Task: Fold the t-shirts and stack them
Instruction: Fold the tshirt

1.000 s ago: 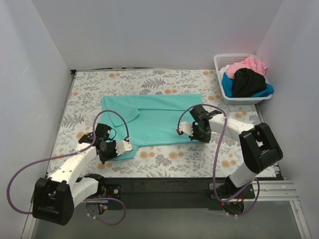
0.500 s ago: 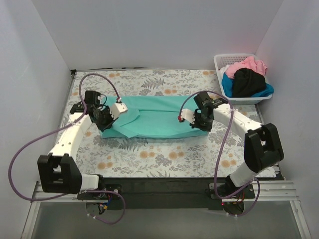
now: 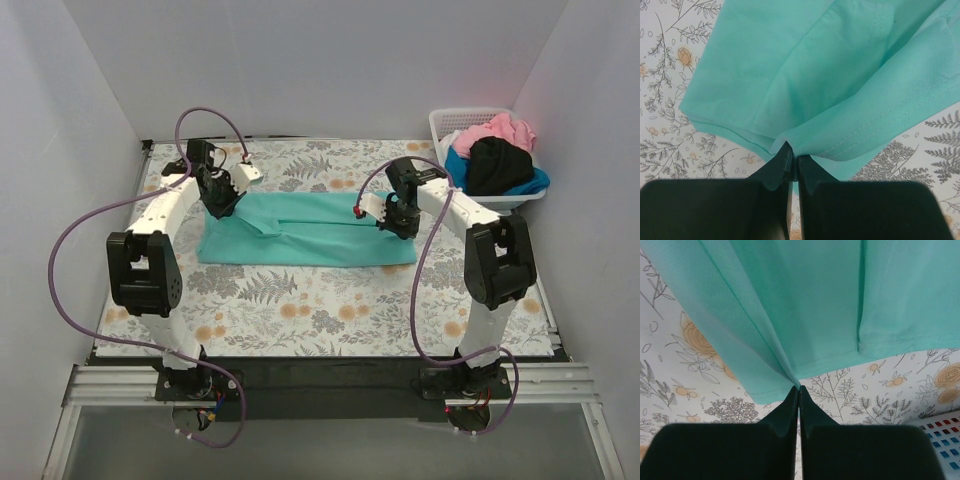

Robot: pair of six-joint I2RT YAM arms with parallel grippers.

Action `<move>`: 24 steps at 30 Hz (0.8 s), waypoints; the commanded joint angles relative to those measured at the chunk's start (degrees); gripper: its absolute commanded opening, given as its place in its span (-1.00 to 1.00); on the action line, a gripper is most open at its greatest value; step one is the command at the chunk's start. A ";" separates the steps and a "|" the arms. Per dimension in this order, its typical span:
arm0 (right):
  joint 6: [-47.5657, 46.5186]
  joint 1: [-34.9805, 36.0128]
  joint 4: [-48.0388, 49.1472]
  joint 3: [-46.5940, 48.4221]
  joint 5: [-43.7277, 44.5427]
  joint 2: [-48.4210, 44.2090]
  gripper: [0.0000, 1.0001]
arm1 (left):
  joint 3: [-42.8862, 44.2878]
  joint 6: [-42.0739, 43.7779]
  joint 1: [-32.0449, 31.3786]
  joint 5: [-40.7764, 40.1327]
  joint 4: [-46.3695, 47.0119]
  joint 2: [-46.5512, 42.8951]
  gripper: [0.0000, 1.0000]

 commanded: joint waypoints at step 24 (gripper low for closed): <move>-0.74 -2.57 -2.12 10.44 2.92 12.53 -0.44 | 4.54 -3.62 1.77 -4.64 9.53 10.53 -0.70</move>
